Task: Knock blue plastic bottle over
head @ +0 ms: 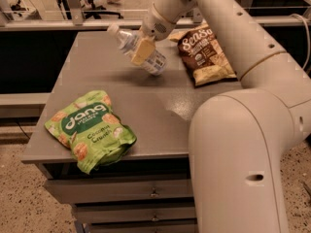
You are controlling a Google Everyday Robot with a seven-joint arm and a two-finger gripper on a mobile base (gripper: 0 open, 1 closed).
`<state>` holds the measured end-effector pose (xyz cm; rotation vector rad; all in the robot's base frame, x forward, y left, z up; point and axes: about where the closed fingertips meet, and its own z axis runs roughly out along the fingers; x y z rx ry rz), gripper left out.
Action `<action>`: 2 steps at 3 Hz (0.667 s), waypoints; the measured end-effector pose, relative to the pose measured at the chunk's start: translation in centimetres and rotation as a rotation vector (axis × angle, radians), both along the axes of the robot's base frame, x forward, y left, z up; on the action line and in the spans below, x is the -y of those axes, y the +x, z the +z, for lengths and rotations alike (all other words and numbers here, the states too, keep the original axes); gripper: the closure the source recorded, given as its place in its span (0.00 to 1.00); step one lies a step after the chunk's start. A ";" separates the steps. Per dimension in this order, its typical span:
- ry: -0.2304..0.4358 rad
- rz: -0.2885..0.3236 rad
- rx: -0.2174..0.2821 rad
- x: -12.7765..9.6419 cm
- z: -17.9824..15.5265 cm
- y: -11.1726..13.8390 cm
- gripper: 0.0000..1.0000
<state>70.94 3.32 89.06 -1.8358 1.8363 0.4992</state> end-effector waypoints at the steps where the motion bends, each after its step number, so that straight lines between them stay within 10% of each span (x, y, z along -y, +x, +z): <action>1: 0.018 0.054 -0.037 -2.4 -1.5 -0.7 0.51; 2: 0.030 0.087 -0.055 -4.1 -2.5 -1.3 0.27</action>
Offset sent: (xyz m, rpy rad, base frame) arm -0.0241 0.0540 -0.0314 0.0376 0.0769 0.1275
